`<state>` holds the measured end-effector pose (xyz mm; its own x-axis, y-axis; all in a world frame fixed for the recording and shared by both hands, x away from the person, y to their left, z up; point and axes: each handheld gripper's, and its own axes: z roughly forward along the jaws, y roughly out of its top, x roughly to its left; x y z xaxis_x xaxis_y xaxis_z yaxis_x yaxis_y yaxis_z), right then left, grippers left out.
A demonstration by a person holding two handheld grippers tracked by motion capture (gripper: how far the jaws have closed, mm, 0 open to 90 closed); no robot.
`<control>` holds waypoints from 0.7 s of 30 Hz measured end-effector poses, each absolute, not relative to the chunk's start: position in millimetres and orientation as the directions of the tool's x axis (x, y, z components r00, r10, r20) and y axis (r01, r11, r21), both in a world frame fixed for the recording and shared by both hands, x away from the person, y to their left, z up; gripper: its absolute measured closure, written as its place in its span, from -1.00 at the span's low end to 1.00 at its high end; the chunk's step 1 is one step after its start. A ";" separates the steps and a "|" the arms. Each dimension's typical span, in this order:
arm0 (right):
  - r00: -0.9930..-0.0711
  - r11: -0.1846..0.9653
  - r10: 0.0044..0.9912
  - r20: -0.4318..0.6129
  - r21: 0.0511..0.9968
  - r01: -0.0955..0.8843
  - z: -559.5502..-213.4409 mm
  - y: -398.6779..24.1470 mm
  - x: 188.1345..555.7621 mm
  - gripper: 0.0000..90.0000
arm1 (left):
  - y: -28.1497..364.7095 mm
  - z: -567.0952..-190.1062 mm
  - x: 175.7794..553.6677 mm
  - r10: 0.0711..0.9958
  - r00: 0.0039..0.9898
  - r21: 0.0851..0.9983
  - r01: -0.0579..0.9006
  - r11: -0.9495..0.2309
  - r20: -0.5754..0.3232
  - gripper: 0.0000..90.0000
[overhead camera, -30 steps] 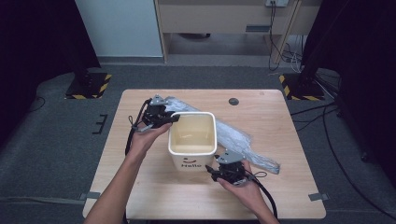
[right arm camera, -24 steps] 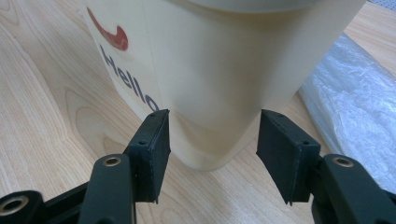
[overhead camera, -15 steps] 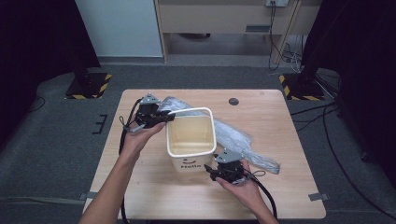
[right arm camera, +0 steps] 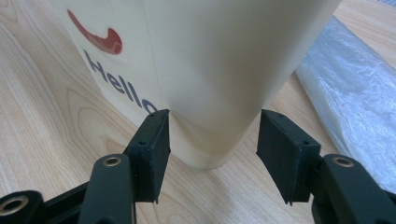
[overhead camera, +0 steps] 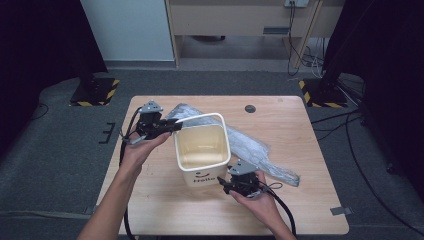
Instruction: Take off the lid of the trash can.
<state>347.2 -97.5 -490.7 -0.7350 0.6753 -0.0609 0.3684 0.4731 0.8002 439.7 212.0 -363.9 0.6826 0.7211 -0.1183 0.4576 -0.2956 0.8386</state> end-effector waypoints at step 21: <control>-0.740 0.477 0.670 -0.058 0.797 0.369 -493.2 -96.9 346.4 -0.02 | 222.5 -352.1 425.9 0.715 0.682 0.847 0.464 -0.260 -0.155 0.62</control>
